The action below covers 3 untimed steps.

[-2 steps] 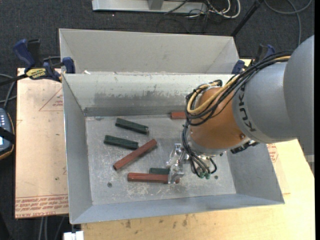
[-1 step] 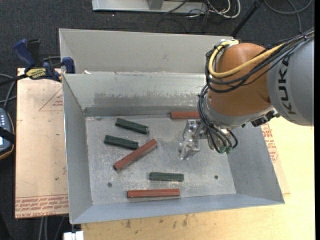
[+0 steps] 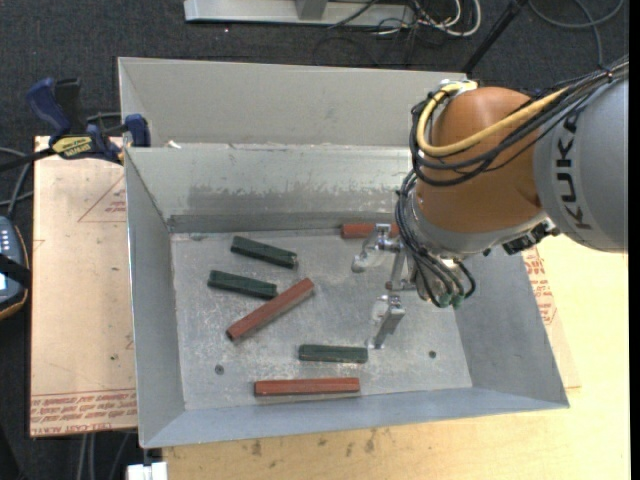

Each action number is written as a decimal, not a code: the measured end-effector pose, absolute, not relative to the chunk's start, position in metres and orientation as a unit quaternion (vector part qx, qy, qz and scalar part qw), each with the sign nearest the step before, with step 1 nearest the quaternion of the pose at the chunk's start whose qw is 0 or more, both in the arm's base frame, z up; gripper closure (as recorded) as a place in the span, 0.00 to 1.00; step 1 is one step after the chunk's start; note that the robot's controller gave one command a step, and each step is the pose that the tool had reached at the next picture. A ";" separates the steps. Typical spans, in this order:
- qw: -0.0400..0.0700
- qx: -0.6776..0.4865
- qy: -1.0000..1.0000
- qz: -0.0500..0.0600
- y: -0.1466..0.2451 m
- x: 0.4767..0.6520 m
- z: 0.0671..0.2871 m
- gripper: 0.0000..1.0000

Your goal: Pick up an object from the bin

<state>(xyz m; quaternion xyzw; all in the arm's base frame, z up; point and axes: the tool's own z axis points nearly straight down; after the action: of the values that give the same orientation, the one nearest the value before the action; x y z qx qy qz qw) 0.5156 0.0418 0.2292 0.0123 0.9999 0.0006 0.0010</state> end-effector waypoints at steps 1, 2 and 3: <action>0.001 0.012 1.000 0.001 0.042 0.516 0.229 0.00; 0.004 0.008 1.000 0.001 0.044 0.517 0.182 0.00; 0.003 0.037 0.999 0.001 0.037 0.509 0.082 1.00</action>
Offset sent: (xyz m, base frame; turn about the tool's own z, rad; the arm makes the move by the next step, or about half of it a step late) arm -0.0009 0.0051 -0.1290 -0.0268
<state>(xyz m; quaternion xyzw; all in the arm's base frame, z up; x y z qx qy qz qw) 0.5088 0.0373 0.0823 0.0371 0.9993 0.0010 0.0027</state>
